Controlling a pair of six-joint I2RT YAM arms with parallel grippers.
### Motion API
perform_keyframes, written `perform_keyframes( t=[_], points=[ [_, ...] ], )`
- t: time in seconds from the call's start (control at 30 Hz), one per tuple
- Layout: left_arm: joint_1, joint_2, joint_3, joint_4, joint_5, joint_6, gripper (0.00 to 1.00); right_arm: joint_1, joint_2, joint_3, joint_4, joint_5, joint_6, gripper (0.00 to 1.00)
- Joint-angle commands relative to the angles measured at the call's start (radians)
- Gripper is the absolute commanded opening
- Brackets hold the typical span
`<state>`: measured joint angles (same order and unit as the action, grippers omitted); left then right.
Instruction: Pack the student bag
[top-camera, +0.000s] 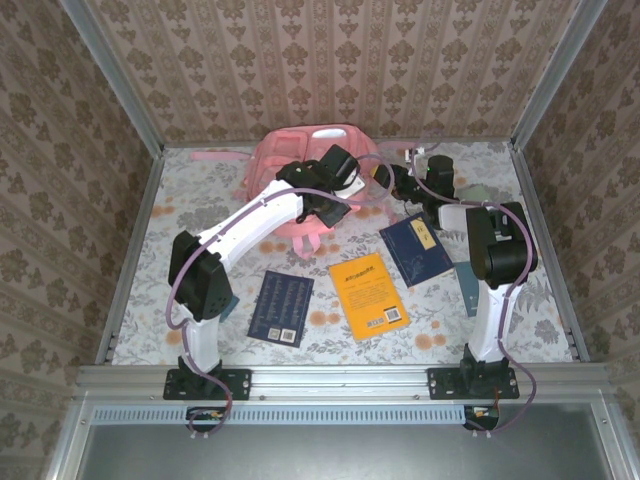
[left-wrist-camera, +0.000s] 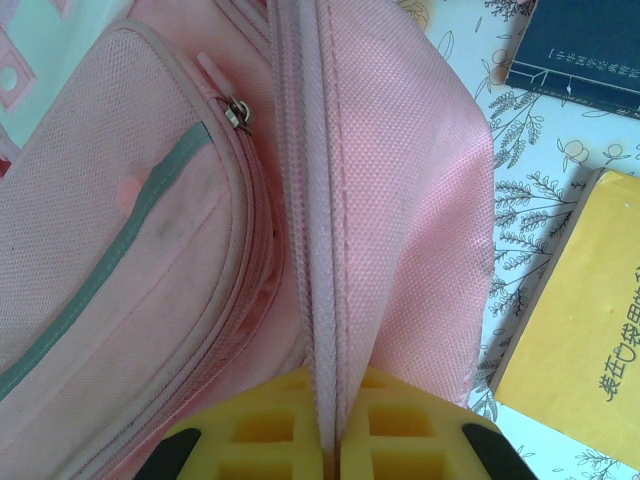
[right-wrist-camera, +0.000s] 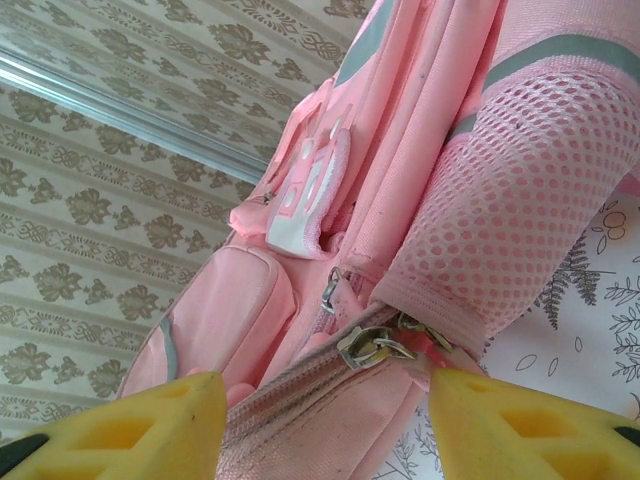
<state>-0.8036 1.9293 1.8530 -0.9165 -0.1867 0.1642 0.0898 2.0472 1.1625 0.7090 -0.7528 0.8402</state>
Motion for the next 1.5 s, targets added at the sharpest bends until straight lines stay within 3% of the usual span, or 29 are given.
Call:
perform_keyframes(
  t=[0.0, 0.37, 0.83, 0.97, 1.07, 1.3, 1.47],
  points=[
    [0.002, -0.030, 0.048, 0.013, -0.018, -0.018, 0.00, 0.010, 0.019, 0.031, -0.027, 0.001, -0.051, 0.58],
    [0.002, -0.027, 0.057, 0.010, -0.008, -0.012, 0.00, 0.015, 0.056, 0.053, -0.014, 0.004, -0.050, 0.61],
    [0.005, -0.038, 0.054, 0.023, 0.016, -0.021, 0.00, 0.016, 0.148, 0.077, 0.199, -0.061, 0.134, 0.64],
    [0.010, -0.057, 0.054, 0.040, 0.028, -0.030, 0.00, 0.016, 0.151, 0.063, 0.213, -0.054, 0.141, 0.67],
    [0.013, -0.066, 0.061, 0.051, 0.040, -0.032, 0.00, 0.016, 0.161, 0.067, 0.240, -0.062, 0.176, 0.75],
    [0.012, -0.044, 0.084, 0.035, 0.056, -0.036, 0.00, 0.016, 0.178, 0.084, 0.280, -0.074, 0.226, 0.75],
    [0.013, -0.048, 0.094, 0.039, 0.058, -0.042, 0.00, 0.016, 0.211, 0.091, 0.313, -0.082, 0.276, 0.81]
  ],
)
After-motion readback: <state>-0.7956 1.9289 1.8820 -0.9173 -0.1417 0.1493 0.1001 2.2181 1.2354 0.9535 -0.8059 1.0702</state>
